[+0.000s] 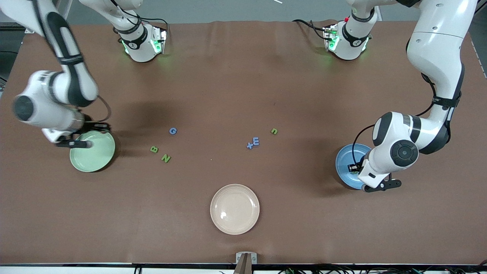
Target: Sort upper and lower case letters into plates
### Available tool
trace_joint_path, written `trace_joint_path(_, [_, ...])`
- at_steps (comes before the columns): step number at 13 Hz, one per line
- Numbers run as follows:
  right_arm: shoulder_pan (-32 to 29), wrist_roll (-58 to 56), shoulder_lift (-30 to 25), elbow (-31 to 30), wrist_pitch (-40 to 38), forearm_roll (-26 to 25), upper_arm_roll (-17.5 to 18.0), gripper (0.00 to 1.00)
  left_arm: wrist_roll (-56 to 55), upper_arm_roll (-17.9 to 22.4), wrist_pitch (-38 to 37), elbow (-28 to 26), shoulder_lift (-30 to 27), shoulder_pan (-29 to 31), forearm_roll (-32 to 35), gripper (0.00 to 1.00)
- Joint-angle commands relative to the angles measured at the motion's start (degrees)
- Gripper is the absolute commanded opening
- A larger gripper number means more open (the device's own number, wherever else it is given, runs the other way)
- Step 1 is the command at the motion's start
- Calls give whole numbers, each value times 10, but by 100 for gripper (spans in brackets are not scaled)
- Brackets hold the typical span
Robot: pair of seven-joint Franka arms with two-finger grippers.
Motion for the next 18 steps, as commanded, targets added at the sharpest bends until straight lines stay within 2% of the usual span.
trace_joint_path(1, [-40,-58,52,19,28,-7,11,25,-34,-15,-13,-12,-21,-10,6,100])
trace_joint_path(3, [-47,-68,90,19,79,-5,11,25,-112,-65,-16,-21,-24,-10,5,100])
trace_joint_path(5, [-46,-68,117,16,107,-5,11,26,-198,-101,-11,-36,-23,-36,6,100])
trace_joint_path(8, [-45,-68,134,14,128,-5,11,28,-320,-105,-7,-45,-22,-109,9,100])
trace_joint_path(9, [-43,-67,133,15,121,-5,11,42,-349,-105,6,-54,-22,-126,9,100])
trace_joint_path(10, [-40,-61,131,19,117,-5,11,85,-385,-104,34,-68,-23,-143,8,99])
trace_joint_path(11, [-40,-60,126,22,108,-5,12,100,-427,-105,64,-84,-23,-152,9,99])
trace_joint_path(14, [-6,-30,102,60,35,3,16,100,-567,-103,142,-126,-21,-188,9,97])
trace_joint_path(16, [36,47,94,84,-5,3,16,100,-638,-102,143,-140,-19,-206,17,94])
trace_joint_path(18, [75,118,95,84,0,3,16,100,-721,-103,145,-152,-17,-210,45,85])
